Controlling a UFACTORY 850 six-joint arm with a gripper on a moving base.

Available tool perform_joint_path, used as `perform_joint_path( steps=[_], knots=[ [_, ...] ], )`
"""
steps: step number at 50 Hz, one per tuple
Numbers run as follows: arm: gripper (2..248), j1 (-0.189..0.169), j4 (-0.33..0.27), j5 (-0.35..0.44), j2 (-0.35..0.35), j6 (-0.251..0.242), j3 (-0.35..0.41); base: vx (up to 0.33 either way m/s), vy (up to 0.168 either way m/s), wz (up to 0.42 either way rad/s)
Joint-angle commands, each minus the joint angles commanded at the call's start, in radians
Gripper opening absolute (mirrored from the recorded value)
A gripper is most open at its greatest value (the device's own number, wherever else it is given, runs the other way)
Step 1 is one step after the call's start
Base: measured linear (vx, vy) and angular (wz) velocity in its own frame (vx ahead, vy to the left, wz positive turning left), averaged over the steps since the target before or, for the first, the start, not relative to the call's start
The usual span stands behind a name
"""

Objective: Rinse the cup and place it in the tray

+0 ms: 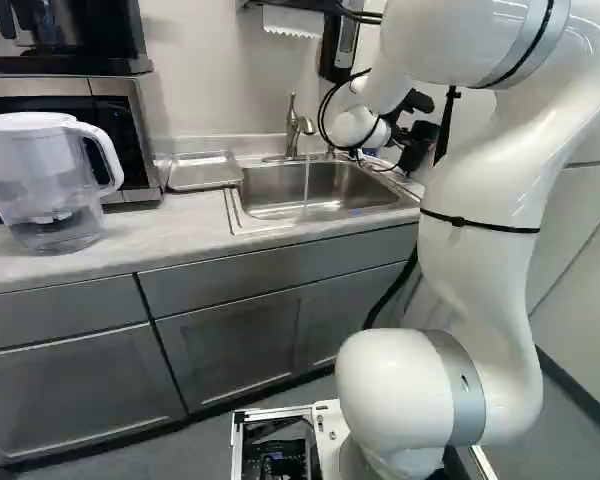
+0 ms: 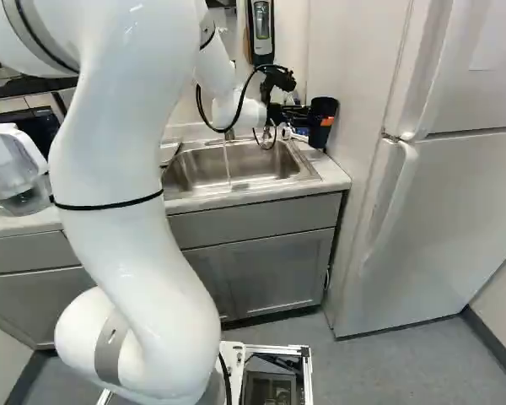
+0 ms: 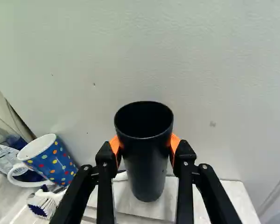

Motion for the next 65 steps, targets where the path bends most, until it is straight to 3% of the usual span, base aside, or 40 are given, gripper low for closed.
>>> perform_joint_path(
  steps=[12,30,65],
  knots=[
    [121,0.012,-0.031,-0.033,0.026,0.000,-0.001,0.000,0.000,0.000],
    [121,0.021,-0.144,-0.106,0.053,0.011,-0.016,0.000,0.000,0.000],
    [121,0.021,-0.420,-0.248,0.082,0.358,-0.063,0.000,0.000,0.000]
  ],
)
